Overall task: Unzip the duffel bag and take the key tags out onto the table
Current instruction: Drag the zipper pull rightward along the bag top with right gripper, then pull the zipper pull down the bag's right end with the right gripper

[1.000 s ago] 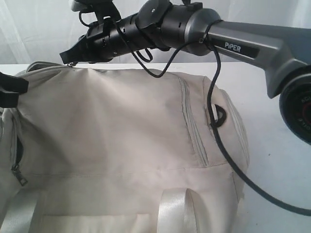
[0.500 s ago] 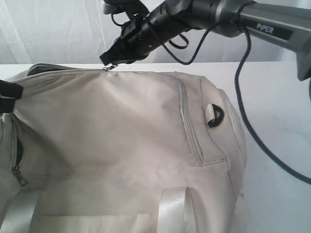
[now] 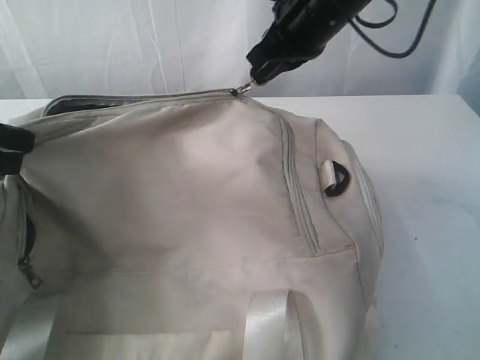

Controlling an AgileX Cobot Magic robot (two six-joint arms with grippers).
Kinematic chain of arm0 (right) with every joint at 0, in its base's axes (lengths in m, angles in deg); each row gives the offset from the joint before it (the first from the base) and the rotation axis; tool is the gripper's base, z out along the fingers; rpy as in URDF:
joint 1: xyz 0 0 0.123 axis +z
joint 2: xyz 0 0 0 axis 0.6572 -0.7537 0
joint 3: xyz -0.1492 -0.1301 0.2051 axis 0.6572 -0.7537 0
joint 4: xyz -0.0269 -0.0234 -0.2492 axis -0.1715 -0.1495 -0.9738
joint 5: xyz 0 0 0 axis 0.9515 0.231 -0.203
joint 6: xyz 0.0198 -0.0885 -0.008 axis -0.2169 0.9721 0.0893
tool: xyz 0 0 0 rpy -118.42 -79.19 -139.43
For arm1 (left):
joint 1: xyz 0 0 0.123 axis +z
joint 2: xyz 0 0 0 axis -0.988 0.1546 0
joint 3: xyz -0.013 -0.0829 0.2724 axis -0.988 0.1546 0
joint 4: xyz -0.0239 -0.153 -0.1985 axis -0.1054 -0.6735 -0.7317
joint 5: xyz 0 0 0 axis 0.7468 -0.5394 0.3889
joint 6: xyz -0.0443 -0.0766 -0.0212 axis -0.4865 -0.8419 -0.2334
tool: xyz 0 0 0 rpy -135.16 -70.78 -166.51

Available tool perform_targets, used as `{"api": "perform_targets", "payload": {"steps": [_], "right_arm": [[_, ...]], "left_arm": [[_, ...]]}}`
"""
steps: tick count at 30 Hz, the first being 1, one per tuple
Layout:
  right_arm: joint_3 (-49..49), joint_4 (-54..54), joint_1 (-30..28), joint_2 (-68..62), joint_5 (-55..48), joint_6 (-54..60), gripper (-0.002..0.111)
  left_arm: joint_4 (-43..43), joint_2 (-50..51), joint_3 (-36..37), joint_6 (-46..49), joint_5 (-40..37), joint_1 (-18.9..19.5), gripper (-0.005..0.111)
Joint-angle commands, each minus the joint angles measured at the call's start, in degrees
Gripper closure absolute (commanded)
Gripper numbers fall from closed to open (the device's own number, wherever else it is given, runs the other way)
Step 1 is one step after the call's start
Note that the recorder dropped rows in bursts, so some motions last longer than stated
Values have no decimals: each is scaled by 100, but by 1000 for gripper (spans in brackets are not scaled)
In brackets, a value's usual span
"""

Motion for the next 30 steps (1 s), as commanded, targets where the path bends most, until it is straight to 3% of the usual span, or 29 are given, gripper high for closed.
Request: {"api": "perform_targets", "payload": {"steps": [1,15,23,30], "right_arm": [[-356,-191,-496,601,-161,-12,108],[-1430,-370,-585,925,100,1,108],[-1790,-280,-981,925,173,9,108],[-2166,426,-1151,1086,-644,803,108]], "left_arm": [[63,-69,-6,-39,-5,5,107],[62,-69,-6,-301,467,5,107],[62,-69,-6,-483,785,5,107],[62,-69,-6,-483,964,5,107]]}}
